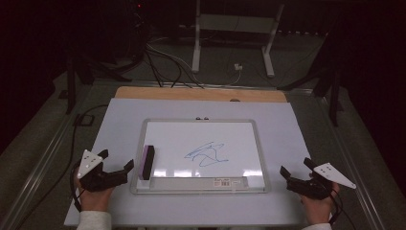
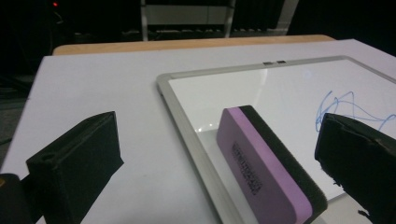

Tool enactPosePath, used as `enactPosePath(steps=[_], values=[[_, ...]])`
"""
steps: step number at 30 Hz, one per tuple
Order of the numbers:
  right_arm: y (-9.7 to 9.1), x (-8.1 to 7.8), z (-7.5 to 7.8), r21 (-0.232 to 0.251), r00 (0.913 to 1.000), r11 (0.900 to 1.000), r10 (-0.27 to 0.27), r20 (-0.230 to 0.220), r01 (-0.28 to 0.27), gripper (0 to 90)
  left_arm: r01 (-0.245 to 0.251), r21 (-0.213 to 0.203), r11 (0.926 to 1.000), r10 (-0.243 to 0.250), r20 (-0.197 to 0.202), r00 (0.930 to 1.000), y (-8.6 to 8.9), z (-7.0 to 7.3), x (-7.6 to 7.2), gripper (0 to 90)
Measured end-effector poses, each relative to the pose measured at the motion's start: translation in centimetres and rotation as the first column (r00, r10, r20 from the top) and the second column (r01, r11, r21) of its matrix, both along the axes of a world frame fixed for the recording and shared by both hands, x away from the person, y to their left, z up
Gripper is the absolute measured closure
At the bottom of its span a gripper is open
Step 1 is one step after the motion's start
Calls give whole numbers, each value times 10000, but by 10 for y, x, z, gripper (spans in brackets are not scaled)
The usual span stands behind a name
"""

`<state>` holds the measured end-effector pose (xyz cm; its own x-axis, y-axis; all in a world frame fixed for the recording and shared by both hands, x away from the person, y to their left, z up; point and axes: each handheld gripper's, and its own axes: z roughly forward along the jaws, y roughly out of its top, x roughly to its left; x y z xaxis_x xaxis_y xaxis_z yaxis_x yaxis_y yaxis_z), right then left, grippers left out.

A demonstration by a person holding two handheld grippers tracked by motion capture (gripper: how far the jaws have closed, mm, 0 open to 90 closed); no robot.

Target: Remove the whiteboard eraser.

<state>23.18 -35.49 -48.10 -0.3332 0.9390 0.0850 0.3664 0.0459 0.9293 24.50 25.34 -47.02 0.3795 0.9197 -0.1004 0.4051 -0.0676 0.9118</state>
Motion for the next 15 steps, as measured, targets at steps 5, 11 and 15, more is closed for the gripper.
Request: enactPosePath(steps=[5, 11, 15], values=[[0, 1, -1, 2, 10000, 10000, -16, -50, 16, 1, 299, 169, 9994, -297, -135, 9995, -8, 0, 7, 12], [0, 0, -1, -11, 10000, 10000, -30, -63, 30, 1, 511, 274, 9983, -504, -241, 9984, -17, 0, 11, 12], [0, 0, -1, -24, 10000, 10000, -10, -51, 10, 1, 609, 363, 9975, -597, -350, 9976, -21, -1, 14, 12]])
